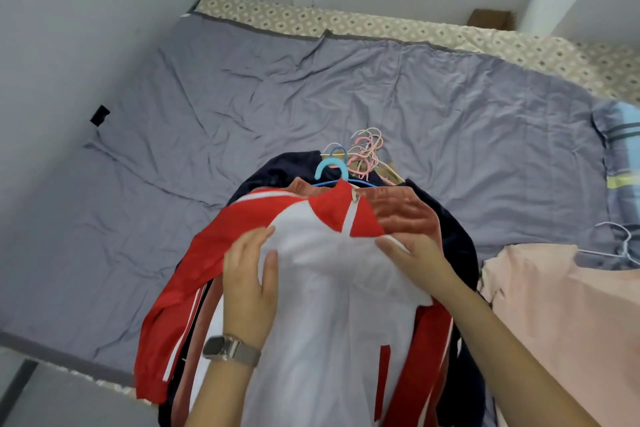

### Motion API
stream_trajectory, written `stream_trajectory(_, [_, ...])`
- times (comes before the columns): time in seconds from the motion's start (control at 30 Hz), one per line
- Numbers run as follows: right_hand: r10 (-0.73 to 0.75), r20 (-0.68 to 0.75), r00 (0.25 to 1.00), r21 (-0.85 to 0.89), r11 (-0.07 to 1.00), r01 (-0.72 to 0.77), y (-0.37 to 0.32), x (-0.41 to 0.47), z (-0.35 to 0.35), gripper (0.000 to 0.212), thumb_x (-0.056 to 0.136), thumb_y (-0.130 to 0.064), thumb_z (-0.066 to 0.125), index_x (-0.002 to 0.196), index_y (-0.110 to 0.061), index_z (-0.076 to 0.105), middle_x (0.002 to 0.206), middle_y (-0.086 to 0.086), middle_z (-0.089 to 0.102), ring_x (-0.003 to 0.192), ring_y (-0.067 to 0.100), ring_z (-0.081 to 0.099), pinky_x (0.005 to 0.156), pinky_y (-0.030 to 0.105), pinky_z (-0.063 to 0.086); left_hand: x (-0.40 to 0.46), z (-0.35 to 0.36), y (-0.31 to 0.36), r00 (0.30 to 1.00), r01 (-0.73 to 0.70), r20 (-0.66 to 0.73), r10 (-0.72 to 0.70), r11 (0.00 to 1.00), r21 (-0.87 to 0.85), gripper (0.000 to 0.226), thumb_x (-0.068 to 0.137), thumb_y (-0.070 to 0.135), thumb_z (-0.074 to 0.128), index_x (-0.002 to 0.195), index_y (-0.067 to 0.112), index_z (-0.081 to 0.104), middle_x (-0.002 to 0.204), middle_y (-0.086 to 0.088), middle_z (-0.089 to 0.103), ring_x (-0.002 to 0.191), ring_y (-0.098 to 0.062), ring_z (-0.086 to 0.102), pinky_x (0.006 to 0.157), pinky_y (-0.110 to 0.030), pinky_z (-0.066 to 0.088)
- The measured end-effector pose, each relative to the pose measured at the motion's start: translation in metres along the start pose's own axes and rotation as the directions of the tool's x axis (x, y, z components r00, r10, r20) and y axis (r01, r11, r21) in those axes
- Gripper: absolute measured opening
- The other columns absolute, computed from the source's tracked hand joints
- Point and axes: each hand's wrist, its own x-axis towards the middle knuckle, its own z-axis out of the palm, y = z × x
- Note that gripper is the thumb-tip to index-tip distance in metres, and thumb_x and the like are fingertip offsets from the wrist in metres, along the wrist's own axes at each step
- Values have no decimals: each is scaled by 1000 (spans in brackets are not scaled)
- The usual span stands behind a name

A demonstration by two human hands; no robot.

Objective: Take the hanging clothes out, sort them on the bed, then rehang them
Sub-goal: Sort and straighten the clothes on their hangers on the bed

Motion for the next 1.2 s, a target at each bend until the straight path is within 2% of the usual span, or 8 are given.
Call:
stream_trajectory(0.17, [7, 64, 998, 131, 991, -15, 4, -102, -47, 85, 67, -83, 50, 62, 1, 52, 58, 0, 42, 57, 9, 39, 51, 26, 30, -2, -9, 34, 938, -117, 346, 23, 960, 254, 43, 82, 56, 34, 117, 40, 52, 121, 17, 52, 120, -8, 41, 102, -36, 16])
stream_trajectory(0.27, [24, -67, 997, 167, 986, -13, 7, -155, -70, 31, 77, -51, 71, 69, -20, 71, 67, -4, 67, 62, -3, 56, 59, 13, 41, -27, -3, 64, 850, -168, 526, 21, 958, 234, 45, 76, 66, 19, 77, 34, 51, 72, 16, 54, 83, -2, 49, 98, -36, 22])
stream_trajectory(0.37, [27, -240, 970, 136, 991, 6, 21, -204, -89, 25, 78, -18, 75, 76, -42, 71, 86, -26, 70, 85, -11, 61, 73, 2, 41, -69, 3, 100, 894, -196, 442, 72, 950, 243, 38, 77, 65, 21, 69, 39, 47, 63, 19, 50, 76, -2, 46, 77, -30, 19])
stream_trajectory(0.63, [-118, -301, 946, 20, 991, 131, 49, -338, -132, 41, 86, -38, 65, 124, -43, 53, 116, -25, 61, 109, -5, 55, 93, 15, 41, -207, -7, 195, 967, -156, 237, 93, 951, 266, 45, 76, 59, 28, 83, 35, 65, 75, 20, 63, 83, -7, 53, 72, -27, 13])
stream_trajectory(0.73, [-118, -309, 944, -65, 993, 103, 70, -384, -147, 26, 86, -59, 47, 111, -58, 53, 105, -22, 63, 101, -2, 57, 87, 15, 41, -250, -6, 231, 964, -157, 247, 96, 958, 240, 38, 77, 57, 29, 74, 37, 60, 71, 20, 59, 82, -8, 54, 71, -28, 15])
stream_trajectory(0.87, [-64, -209, 976, -181, 983, 25, 92, -434, -165, 12, 91, -30, 52, 95, -35, 63, 84, -4, 61, 83, 6, 54, 77, 28, 44, -297, -4, 269, 949, -238, 270, 165, 935, 264, 41, 78, 56, 29, 71, 31, 60, 69, 18, 60, 80, -7, 53, 71, -28, 15])
stream_trajectory(0.97, [-83, -156, 984, -242, 969, 43, 89, -460, -173, 29, 83, -41, 48, 86, -20, 68, 80, -6, 58, 83, 4, 49, 73, 24, 36, -320, -15, 281, 944, -268, 272, 188, 917, 295, 48, 78, 59, 24, 76, 31, 63, 73, 18, 63, 86, -6, 54, 73, -26, 14])
stream_trajectory(1.2, [-131, -120, 984, -260, 961, 96, 32, -517, -138, 10, 83, -19, 54, 78, -24, 60, 74, -8, 65, 70, 7, 56, 72, 31, 48, -366, -80, 276, 945, -300, 209, 250, 918, 259, 46, 79, 59, 26, 80, 35, 65, 79, 19, 65, 83, -6, 53, 74, -24, 13])
